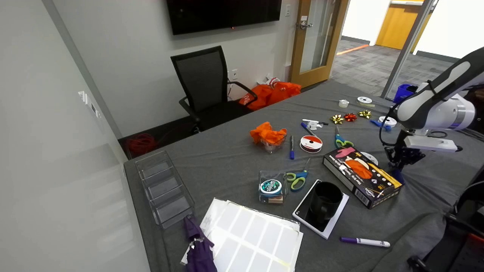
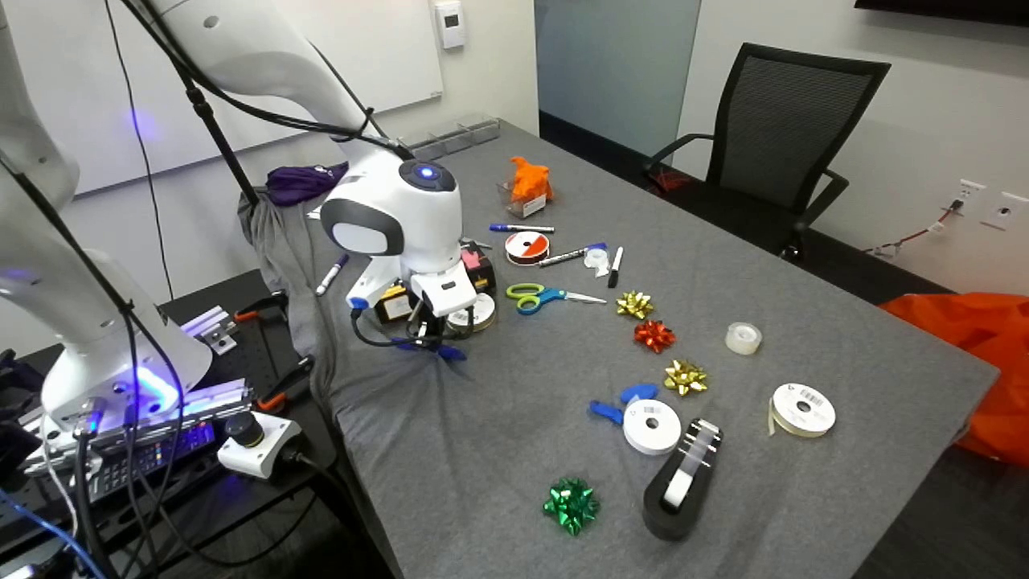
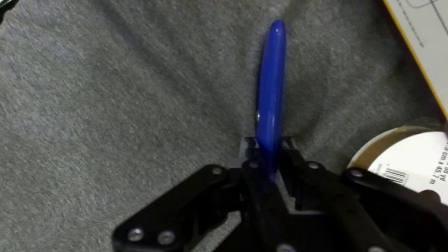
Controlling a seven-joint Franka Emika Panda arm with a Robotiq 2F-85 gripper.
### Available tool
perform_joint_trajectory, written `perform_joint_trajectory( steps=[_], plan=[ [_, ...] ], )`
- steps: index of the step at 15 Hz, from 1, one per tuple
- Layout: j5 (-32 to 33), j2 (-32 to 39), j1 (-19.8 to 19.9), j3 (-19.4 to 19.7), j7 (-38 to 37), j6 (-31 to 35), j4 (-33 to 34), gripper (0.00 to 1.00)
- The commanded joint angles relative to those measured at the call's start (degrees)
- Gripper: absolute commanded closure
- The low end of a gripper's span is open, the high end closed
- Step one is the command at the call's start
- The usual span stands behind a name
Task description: Put the blue object in the second container from the left.
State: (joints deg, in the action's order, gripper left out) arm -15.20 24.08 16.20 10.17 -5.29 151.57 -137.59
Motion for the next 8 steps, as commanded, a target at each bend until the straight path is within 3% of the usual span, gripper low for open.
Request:
perform_joint_trajectory(
  steps=[1, 8],
  plan=[
    [2.05, -1.92, -0.98, 1.48, -1.16, -1.75, -0.84, 0.95],
    [0.83, -9.09, 0.58, 1.05, 1.8, -9.91, -1.9, 0.95]
  ],
)
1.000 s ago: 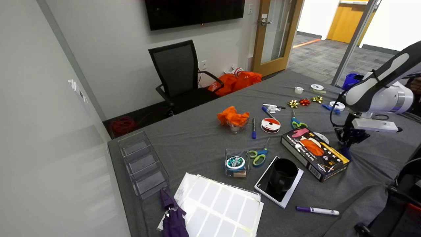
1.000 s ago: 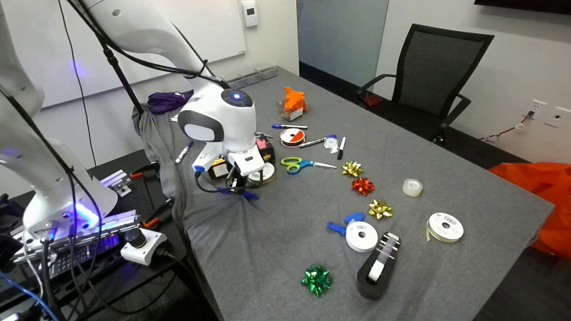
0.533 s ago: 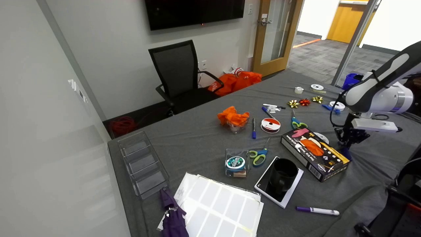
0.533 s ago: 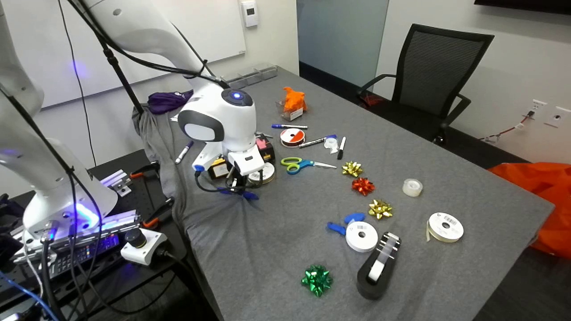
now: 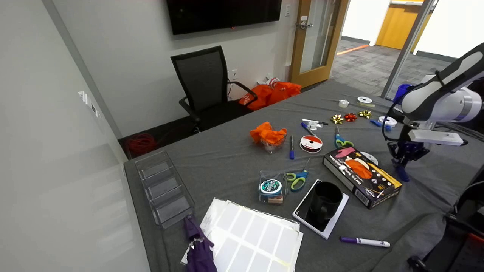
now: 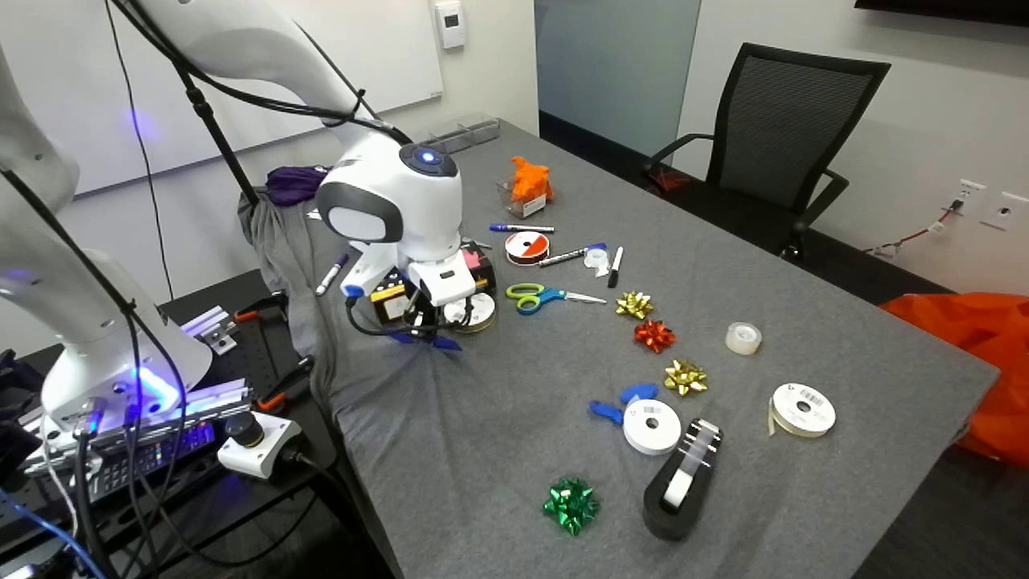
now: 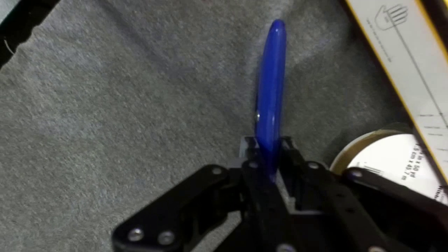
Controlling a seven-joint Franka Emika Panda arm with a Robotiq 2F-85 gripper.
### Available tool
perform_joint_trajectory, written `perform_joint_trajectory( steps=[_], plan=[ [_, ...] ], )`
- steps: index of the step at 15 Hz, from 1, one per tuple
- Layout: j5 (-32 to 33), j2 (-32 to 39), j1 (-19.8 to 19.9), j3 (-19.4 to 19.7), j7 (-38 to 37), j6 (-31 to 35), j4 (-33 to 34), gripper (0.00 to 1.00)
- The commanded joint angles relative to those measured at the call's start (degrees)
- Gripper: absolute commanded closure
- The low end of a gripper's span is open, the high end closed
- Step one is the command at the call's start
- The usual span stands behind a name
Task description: Put the blue object in the second container from the left.
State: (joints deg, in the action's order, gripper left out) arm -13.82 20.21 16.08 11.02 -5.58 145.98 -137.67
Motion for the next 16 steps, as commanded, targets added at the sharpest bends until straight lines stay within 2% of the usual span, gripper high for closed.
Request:
perform_joint_trajectory(
  steps=[1, 6, 11, 14, 16],
  plan=[
    [-0.74, -6.35, 0.78, 0.32, 2.55, -5.48, -1.92, 0.95],
    [-0.72, -9.68, 0.47, 1.34, 3.18, -8.68, -2.14, 0.95],
    [-0.57, -10.56, 0.18, 1.7, 2.91, -7.54, -2.89, 0.95],
    [-2.1, -11.18, 0.52, 1.35, 4.43, -7.66, -3.03, 0.95],
    [-6.24, -12.18, 1.5, 0.64, 7.8, -8.69, -3.09, 0.95]
  ],
)
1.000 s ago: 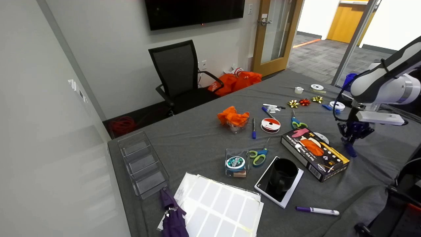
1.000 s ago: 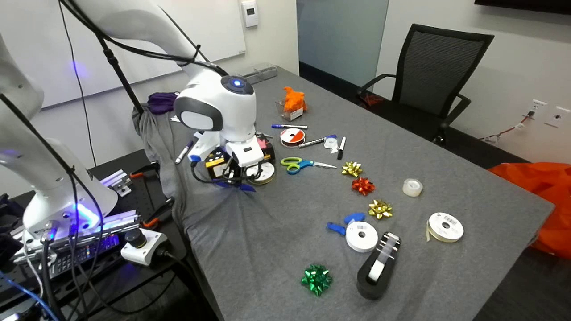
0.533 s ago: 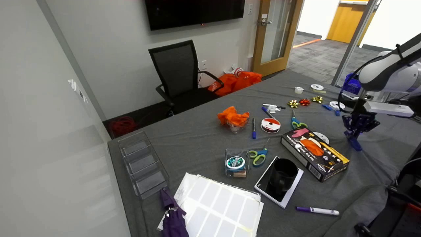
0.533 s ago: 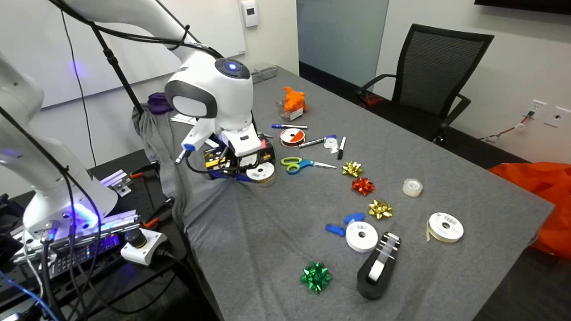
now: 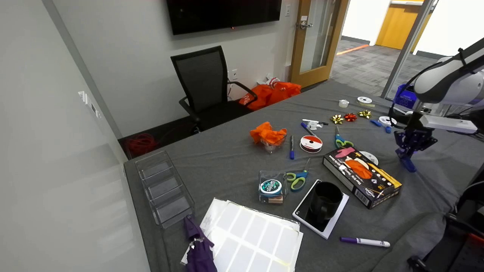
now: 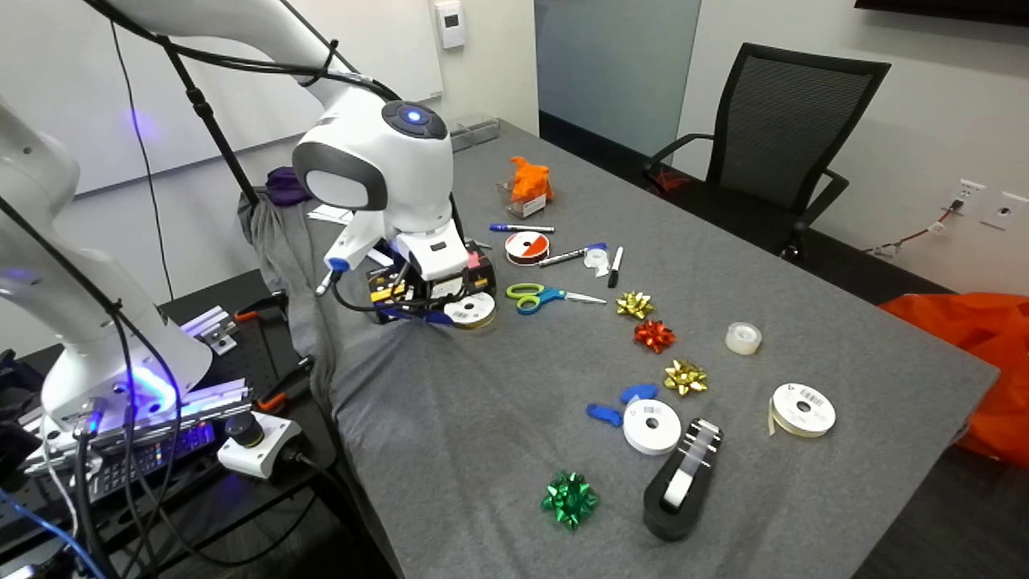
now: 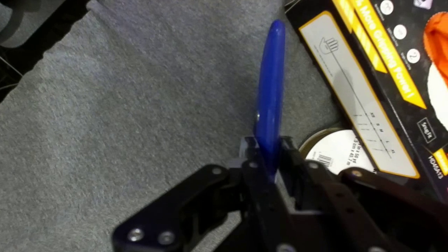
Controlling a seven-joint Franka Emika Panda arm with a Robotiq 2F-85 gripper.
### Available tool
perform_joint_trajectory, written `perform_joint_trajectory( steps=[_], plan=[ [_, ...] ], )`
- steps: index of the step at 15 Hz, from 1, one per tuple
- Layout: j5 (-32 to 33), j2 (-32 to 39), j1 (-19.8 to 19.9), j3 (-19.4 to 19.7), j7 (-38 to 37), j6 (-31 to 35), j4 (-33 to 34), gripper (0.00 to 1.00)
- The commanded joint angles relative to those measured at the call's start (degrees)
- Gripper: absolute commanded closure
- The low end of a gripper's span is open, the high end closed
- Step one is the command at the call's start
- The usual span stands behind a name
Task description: Put the blue object in the second container from the left.
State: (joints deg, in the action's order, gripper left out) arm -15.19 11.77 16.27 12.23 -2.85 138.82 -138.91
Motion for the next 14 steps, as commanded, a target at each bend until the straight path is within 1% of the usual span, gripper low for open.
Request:
perform_joint_trajectory(
  steps=[1, 4, 7, 8, 11, 14],
  plan=[
    [-7.03, -4.35, 1.67, -0.67, 7.07, -2.09, -1.94, 0.95],
    [-12.57, -6.0, 2.23, -0.3, 12.53, -4.47, -1.98, 0.95],
    [-14.42, -6.66, 2.24, 0.42, 15.52, -5.71, -1.94, 0.95],
    [-13.71, -6.72, 2.07, 0.71, 15.53, -5.65, -2.0, 0.95],
    [-8.93, -5.67, 1.07, 1.31, 12.19, -2.78, -2.19, 0.95],
    [-6.65, -5.59, 0.84, 1.31, 10.23, -1.99, -2.35, 0.95]
  ],
)
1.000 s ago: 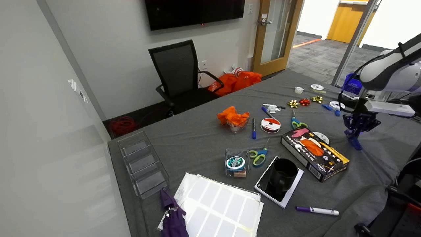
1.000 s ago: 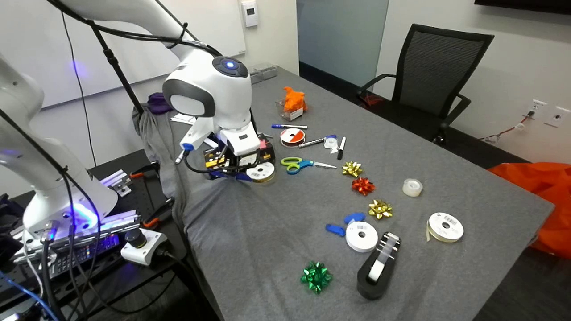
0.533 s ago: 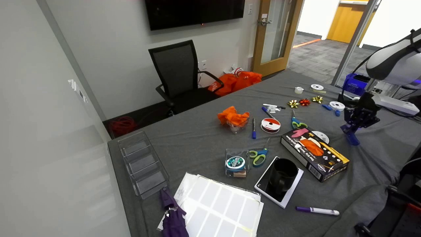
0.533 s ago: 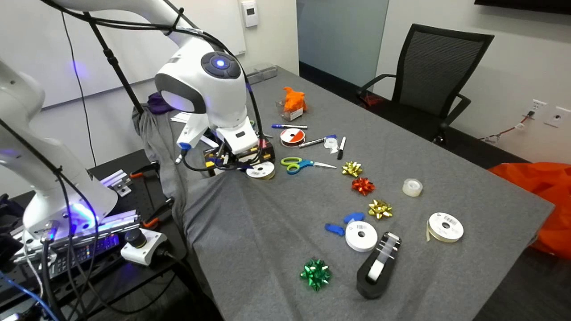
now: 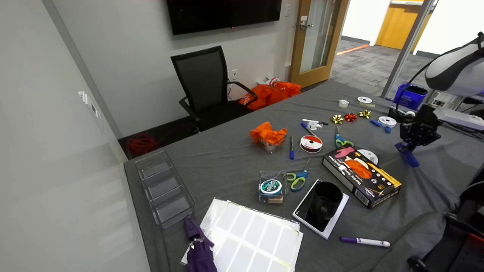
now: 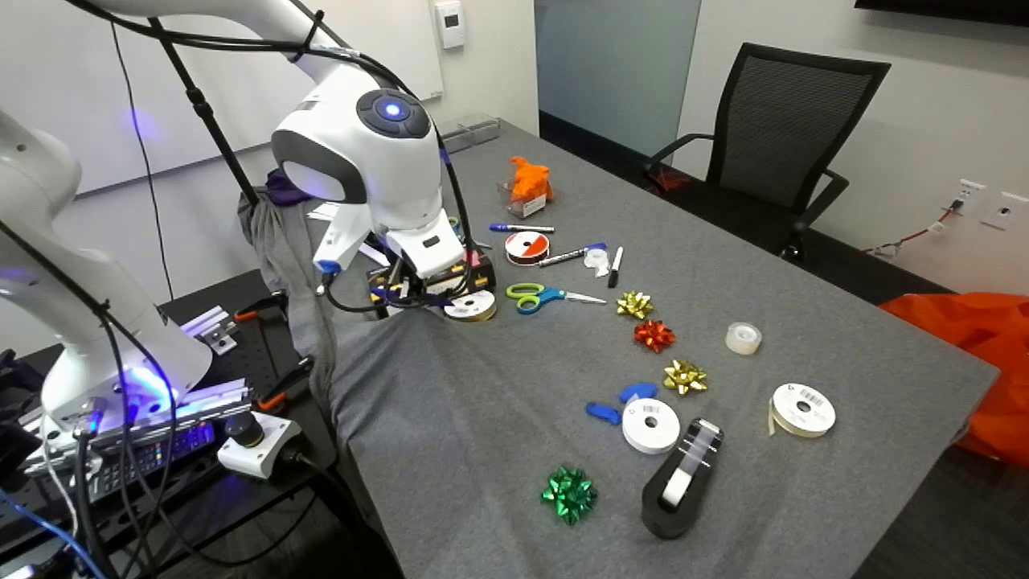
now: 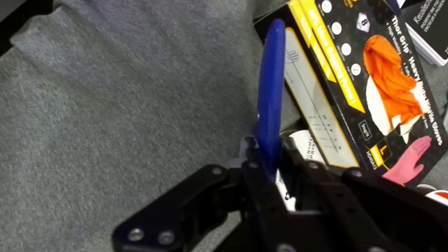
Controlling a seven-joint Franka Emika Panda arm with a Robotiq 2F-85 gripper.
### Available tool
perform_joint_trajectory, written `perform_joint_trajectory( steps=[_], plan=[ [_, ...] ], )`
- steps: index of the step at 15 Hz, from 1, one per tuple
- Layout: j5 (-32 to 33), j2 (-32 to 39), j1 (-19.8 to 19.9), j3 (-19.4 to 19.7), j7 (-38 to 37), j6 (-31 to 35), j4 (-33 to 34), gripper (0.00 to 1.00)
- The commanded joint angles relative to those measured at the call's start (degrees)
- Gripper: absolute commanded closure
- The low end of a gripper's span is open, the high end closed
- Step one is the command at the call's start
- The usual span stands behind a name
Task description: Put the blue object in the second container from the left.
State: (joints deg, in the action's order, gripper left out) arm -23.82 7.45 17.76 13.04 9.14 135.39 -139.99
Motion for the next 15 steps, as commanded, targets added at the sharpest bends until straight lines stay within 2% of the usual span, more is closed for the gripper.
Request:
perform_joint_trajectory(
  steps=[1, 4, 6, 9, 12, 15],
  plan=[
    [2.49, -1.31, -0.72, 0.48, -2.19, 1.6, -1.3, 0.95],
    [4.38, -1.18, -1.06, 0.5, -4.03, 2.28, -1.34, 0.95],
    [10.44, -0.79, -2.06, 0.98, -8.91, 3.6, -1.3, 0.95],
    [25.26, 1.09, -4.73, 2.05, -23.8, 6.61, -0.79, 0.95],
    [39.08, 3.24, -7.86, 3.58, -39.47, 5.53, 0.82, 0.95],
    [48.57, 5.03, -10.71, 4.65, -51.28, 4.38, 1.57, 0.95]
  ],
)
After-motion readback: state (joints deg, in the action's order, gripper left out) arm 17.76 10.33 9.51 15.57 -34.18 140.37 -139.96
